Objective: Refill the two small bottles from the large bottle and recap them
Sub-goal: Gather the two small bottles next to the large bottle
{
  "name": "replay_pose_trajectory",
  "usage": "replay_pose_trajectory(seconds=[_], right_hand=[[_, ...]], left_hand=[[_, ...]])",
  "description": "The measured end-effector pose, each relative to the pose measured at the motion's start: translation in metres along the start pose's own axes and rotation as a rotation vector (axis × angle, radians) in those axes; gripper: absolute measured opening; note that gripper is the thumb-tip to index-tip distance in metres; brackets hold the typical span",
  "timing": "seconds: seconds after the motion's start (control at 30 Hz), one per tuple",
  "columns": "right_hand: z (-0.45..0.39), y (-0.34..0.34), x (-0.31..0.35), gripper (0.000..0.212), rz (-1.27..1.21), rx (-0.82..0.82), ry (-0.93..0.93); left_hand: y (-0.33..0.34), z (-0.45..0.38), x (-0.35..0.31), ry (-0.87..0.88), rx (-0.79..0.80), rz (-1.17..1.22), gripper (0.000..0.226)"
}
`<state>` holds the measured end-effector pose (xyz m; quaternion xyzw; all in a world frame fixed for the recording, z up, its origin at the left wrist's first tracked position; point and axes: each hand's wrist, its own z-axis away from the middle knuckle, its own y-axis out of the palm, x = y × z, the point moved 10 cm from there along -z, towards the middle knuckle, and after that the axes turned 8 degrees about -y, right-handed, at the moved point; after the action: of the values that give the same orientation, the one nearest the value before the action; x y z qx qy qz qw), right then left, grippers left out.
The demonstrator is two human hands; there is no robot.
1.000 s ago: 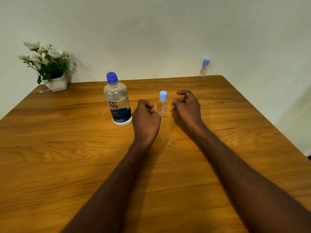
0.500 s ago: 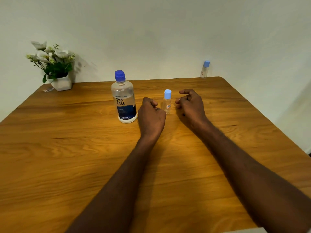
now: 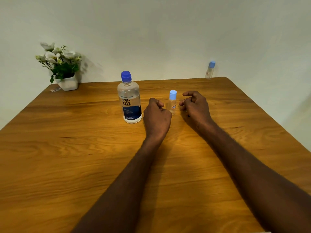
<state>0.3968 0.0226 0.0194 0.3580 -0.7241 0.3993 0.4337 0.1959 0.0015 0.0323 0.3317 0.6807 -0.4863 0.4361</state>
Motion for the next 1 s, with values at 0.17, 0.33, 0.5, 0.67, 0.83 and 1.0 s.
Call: replay_pose_trajectory(seconds=[0.17,0.33,0.5,0.67,0.83,1.0], right_hand=[[-0.001,0.001,-0.003,0.030,-0.007,0.001,0.004],[-0.001,0.000,0.001,0.032,0.004,-0.001,-0.021],[-0.008,-0.008,-0.002,0.041,0.009,-0.088,-0.024],[-0.015,-0.025,-0.007,0.051,0.039,-0.209,-0.030],[-0.016,-0.028,-0.013,0.059,0.035,-0.202,0.000],[-0.017,-0.026,-0.015,0.056,-0.006,-0.188,0.017]], left_hand=[[0.003,0.000,0.000,-0.011,0.016,0.005,0.021],[0.001,0.000,-0.001,-0.021,0.016,0.012,0.022],[0.000,0.000,0.000,-0.037,0.008,0.026,0.028],[0.006,-0.002,0.000,-0.029,0.024,0.004,0.038],[0.009,-0.004,0.000,0.000,0.019,-0.025,0.034],[0.007,-0.002,-0.005,0.009,0.022,-0.032,0.031]])
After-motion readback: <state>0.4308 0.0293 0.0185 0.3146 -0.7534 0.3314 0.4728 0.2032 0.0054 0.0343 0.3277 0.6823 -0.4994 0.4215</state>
